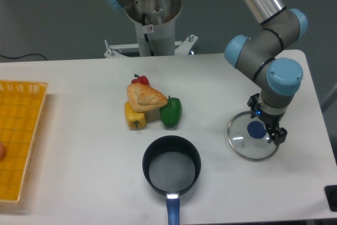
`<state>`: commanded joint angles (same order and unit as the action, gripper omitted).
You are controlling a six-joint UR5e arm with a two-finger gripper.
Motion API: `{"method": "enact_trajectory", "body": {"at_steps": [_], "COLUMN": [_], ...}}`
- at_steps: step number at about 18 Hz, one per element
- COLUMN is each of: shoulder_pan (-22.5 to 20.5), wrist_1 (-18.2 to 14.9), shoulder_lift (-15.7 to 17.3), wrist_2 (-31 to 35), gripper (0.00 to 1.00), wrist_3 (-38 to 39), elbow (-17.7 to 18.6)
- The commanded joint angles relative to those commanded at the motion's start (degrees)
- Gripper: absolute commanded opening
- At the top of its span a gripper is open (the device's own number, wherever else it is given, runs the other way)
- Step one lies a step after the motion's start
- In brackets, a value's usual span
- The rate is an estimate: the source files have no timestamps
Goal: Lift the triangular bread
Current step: 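Release the glass lid and lift the gripper off its knob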
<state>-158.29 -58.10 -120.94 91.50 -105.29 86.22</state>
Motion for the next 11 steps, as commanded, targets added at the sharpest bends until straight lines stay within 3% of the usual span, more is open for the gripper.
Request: {"method": "enact_trajectory", "body": {"at_steps": [11], "shoulder_pan": [1.58], "wrist_1": [-0.79], "shoulder_lift": [4.74], "wrist_2": [0.18], "gripper": [1.0], "wrist_3": [5.1], "elbow": [0.7]}}
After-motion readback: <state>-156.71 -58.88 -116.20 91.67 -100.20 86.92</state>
